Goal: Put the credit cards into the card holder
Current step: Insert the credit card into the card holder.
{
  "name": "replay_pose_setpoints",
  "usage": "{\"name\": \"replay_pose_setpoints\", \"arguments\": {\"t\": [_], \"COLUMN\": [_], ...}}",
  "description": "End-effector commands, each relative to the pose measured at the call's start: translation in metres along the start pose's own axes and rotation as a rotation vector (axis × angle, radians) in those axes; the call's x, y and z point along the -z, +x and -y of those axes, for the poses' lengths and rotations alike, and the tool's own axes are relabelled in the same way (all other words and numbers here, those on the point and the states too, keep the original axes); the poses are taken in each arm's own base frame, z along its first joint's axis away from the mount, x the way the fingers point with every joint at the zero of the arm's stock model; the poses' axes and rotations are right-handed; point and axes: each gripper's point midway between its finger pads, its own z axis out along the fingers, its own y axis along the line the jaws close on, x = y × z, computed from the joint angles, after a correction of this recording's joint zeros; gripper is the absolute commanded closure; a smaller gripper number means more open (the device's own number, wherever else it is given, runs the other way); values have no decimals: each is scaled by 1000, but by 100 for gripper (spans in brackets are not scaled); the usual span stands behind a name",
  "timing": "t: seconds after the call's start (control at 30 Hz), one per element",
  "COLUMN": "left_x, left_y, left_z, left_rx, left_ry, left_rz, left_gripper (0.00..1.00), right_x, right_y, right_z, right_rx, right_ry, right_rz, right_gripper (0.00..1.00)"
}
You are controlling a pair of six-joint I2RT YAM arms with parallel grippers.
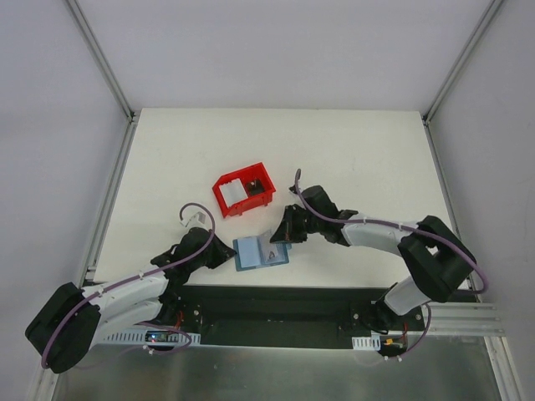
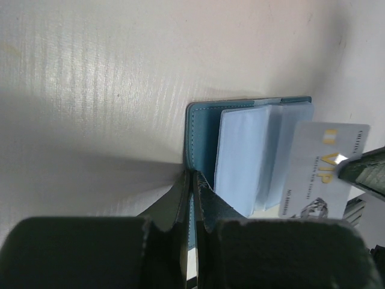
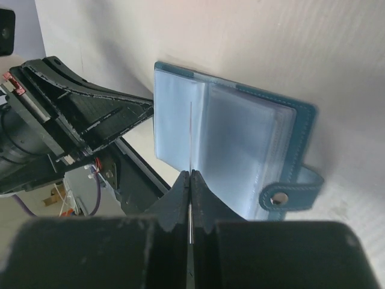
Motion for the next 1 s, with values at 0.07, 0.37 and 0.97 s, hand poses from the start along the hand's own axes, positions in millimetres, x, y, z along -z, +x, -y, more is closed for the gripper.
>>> {"name": "replay_pose_setpoints", "arguments": {"t": [0.07,0.37,0.97], "left_x": [0,0,0], "left_y": [1,1,1], "left_z": [-6,-5,-2], "left_rx": [-14,-3,10], "left_ry": [-24,-22,-6], "left_rz": [-13,-10,-15], "left_gripper": [100,100,100], "right_x": [-22,-30,-52], "right_y": [-16,4,29], "right_z": [-30,0,31], "right_rx": [-46,-70,-86], "right_ry": [-144,-84,-17], "right_rz": [71,42,-15], "right_gripper": [100,100,100]}}
